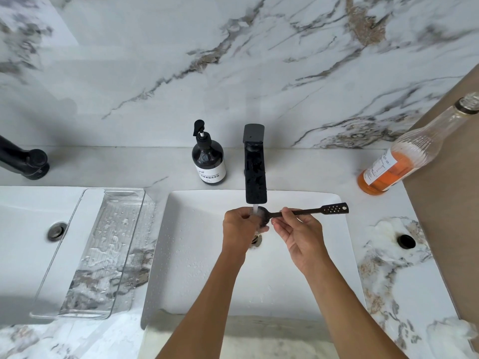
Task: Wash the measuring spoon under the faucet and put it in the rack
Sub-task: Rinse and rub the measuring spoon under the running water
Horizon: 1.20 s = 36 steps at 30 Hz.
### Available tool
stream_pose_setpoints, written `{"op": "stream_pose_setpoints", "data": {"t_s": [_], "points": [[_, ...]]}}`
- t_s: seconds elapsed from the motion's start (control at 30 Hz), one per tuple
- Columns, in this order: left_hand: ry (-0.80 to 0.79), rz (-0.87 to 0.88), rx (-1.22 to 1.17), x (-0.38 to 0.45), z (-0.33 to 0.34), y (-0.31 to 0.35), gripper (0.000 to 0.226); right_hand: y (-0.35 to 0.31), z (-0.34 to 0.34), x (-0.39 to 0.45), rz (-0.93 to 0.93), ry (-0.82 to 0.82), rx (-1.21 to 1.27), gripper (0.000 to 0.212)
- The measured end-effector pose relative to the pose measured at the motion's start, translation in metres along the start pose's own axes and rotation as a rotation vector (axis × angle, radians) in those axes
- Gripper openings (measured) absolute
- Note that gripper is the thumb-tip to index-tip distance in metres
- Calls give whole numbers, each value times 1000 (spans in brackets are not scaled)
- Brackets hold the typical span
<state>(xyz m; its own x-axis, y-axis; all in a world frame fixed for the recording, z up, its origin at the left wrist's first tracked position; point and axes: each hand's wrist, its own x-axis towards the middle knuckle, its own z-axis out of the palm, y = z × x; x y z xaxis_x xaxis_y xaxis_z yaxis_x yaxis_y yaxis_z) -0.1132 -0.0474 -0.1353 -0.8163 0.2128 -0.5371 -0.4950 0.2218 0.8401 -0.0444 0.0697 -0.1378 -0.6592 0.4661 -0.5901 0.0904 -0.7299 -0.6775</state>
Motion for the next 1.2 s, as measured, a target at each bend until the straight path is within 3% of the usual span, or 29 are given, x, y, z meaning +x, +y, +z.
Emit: {"op": "stream_pose_setpoints", "data": {"t_s": [0.1, 0.27, 0.47, 0.6, 0.73, 0.87, 1.2], "points": [[25, 16, 24, 3, 0, -1, 40, 1, -1, 0, 2, -8, 2, 7], [36, 3, -47, 4, -3, -1, 16, 2, 0, 1, 8, -24, 3, 6], [27, -43, -89, 4, -4, -3, 6, 5, 0, 2, 11, -20, 7, 7], [49, -7, -58, 6, -3, -2, 13, 3, 1, 1, 3, -43, -7, 9], [-9, -3, -65, 5, -4, -4, 35, 1, 2, 2, -14, -46, -31, 7], [16, -43, -78, 6, -4, -5, 1, 0, 0, 4, -7, -47, -49, 6], [29, 22, -40, 6, -1, -6, 22, 2, 1, 6, 33, -38, 16, 6]]}}
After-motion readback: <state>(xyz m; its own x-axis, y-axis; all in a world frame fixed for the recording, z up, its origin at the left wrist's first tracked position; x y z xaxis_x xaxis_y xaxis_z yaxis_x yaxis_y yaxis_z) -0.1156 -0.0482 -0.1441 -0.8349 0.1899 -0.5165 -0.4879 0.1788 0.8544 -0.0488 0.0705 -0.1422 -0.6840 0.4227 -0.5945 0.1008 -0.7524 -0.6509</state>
